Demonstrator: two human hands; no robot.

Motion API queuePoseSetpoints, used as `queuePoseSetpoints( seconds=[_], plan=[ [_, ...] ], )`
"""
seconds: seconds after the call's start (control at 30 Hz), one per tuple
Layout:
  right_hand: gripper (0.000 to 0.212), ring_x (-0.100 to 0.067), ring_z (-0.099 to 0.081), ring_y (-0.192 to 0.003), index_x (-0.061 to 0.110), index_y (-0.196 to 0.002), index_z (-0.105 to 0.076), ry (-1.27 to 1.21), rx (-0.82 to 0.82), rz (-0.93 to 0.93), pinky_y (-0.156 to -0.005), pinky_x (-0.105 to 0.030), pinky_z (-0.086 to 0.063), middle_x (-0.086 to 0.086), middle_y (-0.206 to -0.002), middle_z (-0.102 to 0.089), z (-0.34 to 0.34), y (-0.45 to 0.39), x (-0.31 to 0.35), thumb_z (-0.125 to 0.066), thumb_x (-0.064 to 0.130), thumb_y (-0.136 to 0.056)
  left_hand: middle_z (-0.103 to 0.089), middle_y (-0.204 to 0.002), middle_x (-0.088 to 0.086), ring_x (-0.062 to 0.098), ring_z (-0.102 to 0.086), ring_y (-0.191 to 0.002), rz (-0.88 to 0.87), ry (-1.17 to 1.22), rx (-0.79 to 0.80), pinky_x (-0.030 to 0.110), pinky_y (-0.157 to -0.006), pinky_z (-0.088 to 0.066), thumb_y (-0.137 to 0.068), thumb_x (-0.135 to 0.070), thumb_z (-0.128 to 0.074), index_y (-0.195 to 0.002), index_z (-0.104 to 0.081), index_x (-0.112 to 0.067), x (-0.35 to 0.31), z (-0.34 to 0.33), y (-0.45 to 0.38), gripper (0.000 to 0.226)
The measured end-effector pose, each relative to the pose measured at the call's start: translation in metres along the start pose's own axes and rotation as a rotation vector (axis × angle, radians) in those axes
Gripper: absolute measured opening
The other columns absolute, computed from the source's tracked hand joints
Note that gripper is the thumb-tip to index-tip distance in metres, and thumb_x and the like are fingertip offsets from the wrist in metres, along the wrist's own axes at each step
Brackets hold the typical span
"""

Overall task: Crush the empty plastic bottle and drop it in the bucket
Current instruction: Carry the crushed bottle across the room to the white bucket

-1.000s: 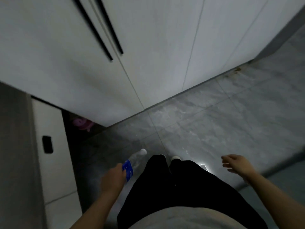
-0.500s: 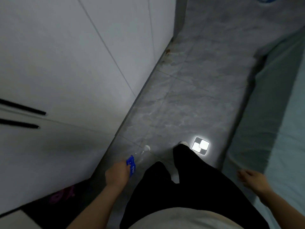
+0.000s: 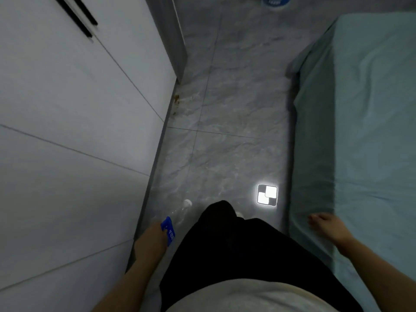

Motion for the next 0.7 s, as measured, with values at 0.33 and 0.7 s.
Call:
queuePoseSetpoints(
  seconds=[0.33, 0.7],
  plan=[
    [0.029, -0.033, -0.060, -0.084, -0.014, -0.099, -0.061, -0.092, -0.013, -0.053, -0.060, -0.024, -0.040, -0.026, -0.093, -0.064, 0.042, -0.082, 0.080, -0.044, 0.008, -0.092, -0.070, -0.098, 0.016, 0.027, -0.065, -0.086, -0.055, -0.056, 0.124, 0.030, -0.070, -0.047, -0.093, -0.019, -0.040, -0.095, -0.062, -0.004, -0.092, 0.060, -0.106, 0.027],
    [0.022, -0.024, -0.045, -0.058, 0.000, -0.079, -0.056, -0.290, -0.088, -0.299, -0.055, -0.025, -0.029, -0.012, -0.068, -0.054, 0.104, -0.124, 0.143, -0.041, 0.005, -0.093, -0.067, -0.103, 0.020, 0.032, -0.063, -0.093, -0.194, -0.077, 0.064, 0.032, -0.072, -0.045, -0.094, -0.026, -0.041, -0.096, -0.061, -0.002, -0.269, 0.181, -0.240, 0.030]
  ],
)
Point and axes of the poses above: each hand's wrist, its own y-axis away from the middle knuckle, its own z-axis out of the back of the hand, x = y × z, the point moved 4 cm from there along -y, towards the middle knuckle
